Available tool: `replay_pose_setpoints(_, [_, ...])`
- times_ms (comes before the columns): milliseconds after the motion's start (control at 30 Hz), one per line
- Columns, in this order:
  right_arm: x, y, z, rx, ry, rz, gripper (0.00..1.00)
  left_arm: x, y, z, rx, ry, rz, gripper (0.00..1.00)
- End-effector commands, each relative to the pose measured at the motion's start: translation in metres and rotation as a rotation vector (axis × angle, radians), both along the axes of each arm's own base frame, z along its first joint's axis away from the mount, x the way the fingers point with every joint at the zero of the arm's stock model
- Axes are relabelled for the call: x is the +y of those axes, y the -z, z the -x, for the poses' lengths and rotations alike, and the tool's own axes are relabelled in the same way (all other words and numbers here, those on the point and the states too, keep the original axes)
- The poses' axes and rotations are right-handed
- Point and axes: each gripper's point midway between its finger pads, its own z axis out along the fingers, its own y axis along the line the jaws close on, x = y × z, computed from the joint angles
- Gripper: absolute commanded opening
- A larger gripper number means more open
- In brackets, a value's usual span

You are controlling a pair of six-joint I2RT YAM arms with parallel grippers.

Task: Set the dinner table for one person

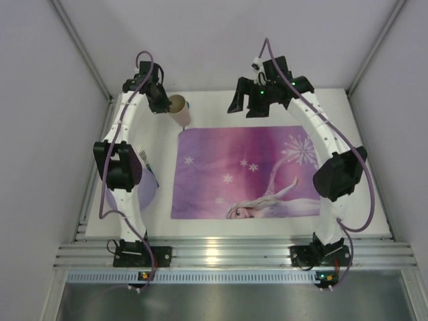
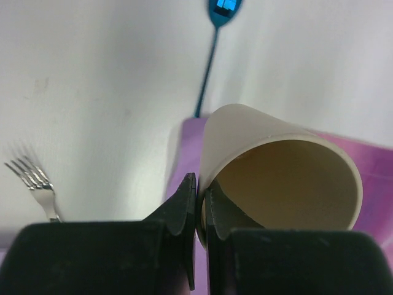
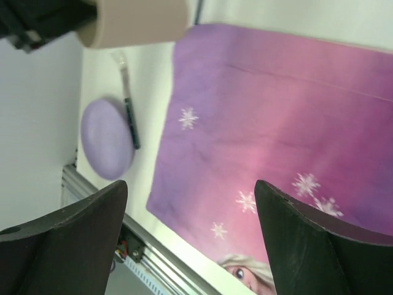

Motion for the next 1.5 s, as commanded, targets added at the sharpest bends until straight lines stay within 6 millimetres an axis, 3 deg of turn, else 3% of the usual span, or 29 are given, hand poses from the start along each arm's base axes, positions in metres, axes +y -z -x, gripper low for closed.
replay_pose_setpoints(0, [0.045, -0.017, 0.0, -0.01, -0.094, -0.083, 0.85, -0.058, -0.038, 0.031, -0.04, 0.198, 0.042, 0.0])
replay_pose_setpoints(133, [0.066, -0.008, 0.005, 0.003, -0.13, -0.071, 0.85, -0.104, -0.036, 0.057, -0.007, 0.31, 0.024, 0.0])
replay_pose_setpoints(167, [0.067, -0.006, 0.006, 0.001, -0.133, -0.063, 0.85, -0.123, -0.036, 0.065, -0.004, 0.353, 0.021, 0.0])
replay_pose_setpoints(267, [0.069, 0.009, 0.013, 0.018, -0.134, -0.019, 0.85, -0.149, -0.033, 0.081, 0.011, 0.405, 0.006, 0.0])
replay_pose_setpoints(433, [0.058, 0.032, 0.019, 0.048, -0.097, 0.069, 0.83, -0.165, -0.039, 0.092, 0.01, 0.433, 0.012, 0.0])
replay_pose_setpoints(567, [0.037, 0.059, 0.026, 0.086, -0.055, 0.19, 0.67, -0.161, -0.053, 0.095, -0.017, 0.426, 0.005, 0.0])
replay_pose_setpoints(633, [0.031, 0.063, 0.031, 0.085, -0.05, 0.217, 0.65, -0.162, -0.06, 0.095, -0.03, 0.43, 0.013, 0.0])
replay_pose_setpoints(733, [0.025, 0.074, 0.036, 0.091, -0.037, 0.263, 0.46, -0.165, -0.068, 0.097, -0.042, 0.435, 0.032, 0.0])
replay_pose_setpoints(800, [0.022, 0.077, 0.037, 0.092, -0.022, 0.287, 0.17, -0.167, -0.074, 0.099, -0.053, 0.441, 0.047, 0.0])
replay_pose_setpoints(833, [0.023, 0.077, 0.038, 0.093, -0.025, 0.288, 0.17, -0.167, -0.075, 0.099, -0.053, 0.442, 0.051, 0.0])
replay_pose_setpoints(900, [0.022, 0.078, 0.036, 0.086, -0.016, 0.301, 0.0, -0.171, -0.079, 0.101, -0.06, 0.454, 0.069, 0.09])
replay_pose_setpoints(967, [0.021, 0.075, 0.034, 0.078, -0.007, 0.313, 0.0, -0.175, -0.085, 0.103, -0.073, 0.47, 0.091, 0.24])
replay_pose_setpoints(1000, [0.02, 0.073, 0.032, 0.069, 0.002, 0.32, 0.0, -0.176, -0.086, 0.104, -0.078, 0.474, 0.096, 0.4])
replay_pose_setpoints(1100, [0.007, 0.065, 0.023, 0.039, 0.042, 0.369, 0.0, -0.174, -0.088, 0.104, -0.089, 0.466, 0.093, 0.56])
replay_pose_setpoints(1133, [-0.002, 0.065, 0.021, 0.05, 0.056, 0.381, 0.0, -0.173, -0.088, 0.105, -0.09, 0.461, 0.088, 0.68])
replay_pose_setpoints(1167, [-0.015, 0.064, 0.017, 0.038, 0.094, 0.412, 0.0, -0.169, -0.085, 0.104, -0.088, 0.447, 0.071, 0.73])
replay_pose_setpoints(1300, [-0.072, 0.069, 0.006, 0.07, 0.217, 0.447, 0.0, -0.159, -0.08, 0.102, -0.082, 0.413, 0.038, 0.76])
replay_pose_setpoints(1333, [-0.098, 0.069, -0.004, 0.076, 0.279, 0.447, 0.0, -0.156, -0.084, 0.102, -0.094, 0.405, 0.038, 0.76])
replay_pose_setpoints(1467, [-0.168, 0.069, -0.014, 0.083, 0.439, 0.492, 0.0, -0.145, -0.079, 0.103, -0.096, 0.373, 0.037, 0.76])
